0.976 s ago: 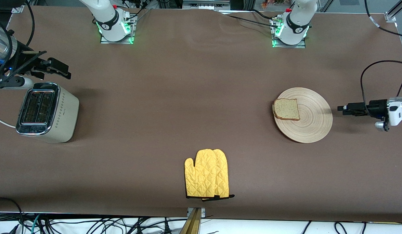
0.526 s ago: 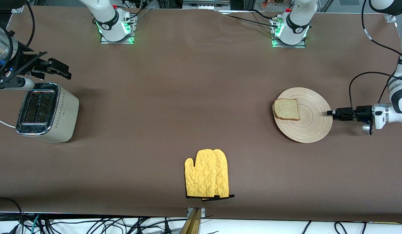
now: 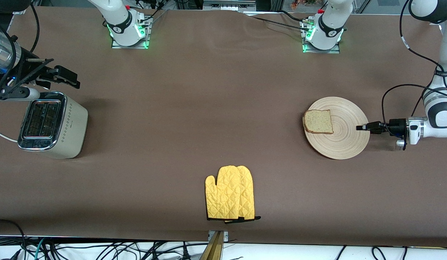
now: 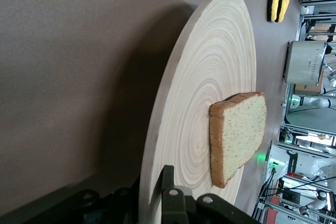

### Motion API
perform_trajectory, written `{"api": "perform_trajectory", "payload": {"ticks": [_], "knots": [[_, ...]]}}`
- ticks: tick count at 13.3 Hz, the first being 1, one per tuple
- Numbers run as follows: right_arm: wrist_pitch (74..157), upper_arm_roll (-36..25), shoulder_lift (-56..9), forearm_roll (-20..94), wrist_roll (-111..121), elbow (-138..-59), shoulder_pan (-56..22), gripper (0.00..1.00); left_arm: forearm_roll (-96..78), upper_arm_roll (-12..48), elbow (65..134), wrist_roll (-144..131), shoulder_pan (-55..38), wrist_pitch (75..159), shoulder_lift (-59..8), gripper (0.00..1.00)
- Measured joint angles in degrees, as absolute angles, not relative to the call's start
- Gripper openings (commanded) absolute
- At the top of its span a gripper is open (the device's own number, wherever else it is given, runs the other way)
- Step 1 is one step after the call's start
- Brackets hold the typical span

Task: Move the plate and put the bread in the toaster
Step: 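Reach the left gripper to the wooden plate rim and grasp it, then slide the wooden plate toward the table middle with the left gripper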

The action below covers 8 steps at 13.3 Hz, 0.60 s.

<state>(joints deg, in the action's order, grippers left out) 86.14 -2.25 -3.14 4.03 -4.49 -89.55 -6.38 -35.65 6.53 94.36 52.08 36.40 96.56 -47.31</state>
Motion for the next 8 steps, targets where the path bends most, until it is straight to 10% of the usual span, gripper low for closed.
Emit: {"api": "perform_trajectory", "payload": {"ticks": [8], "knots": [[86.14, -2.24, -3.23, 3.50, -4.49, -89.56, -6.38, 1.00, -36.57, 12.93, 94.35, 49.13, 31.44, 95.23, -47.83, 0.00]]}}
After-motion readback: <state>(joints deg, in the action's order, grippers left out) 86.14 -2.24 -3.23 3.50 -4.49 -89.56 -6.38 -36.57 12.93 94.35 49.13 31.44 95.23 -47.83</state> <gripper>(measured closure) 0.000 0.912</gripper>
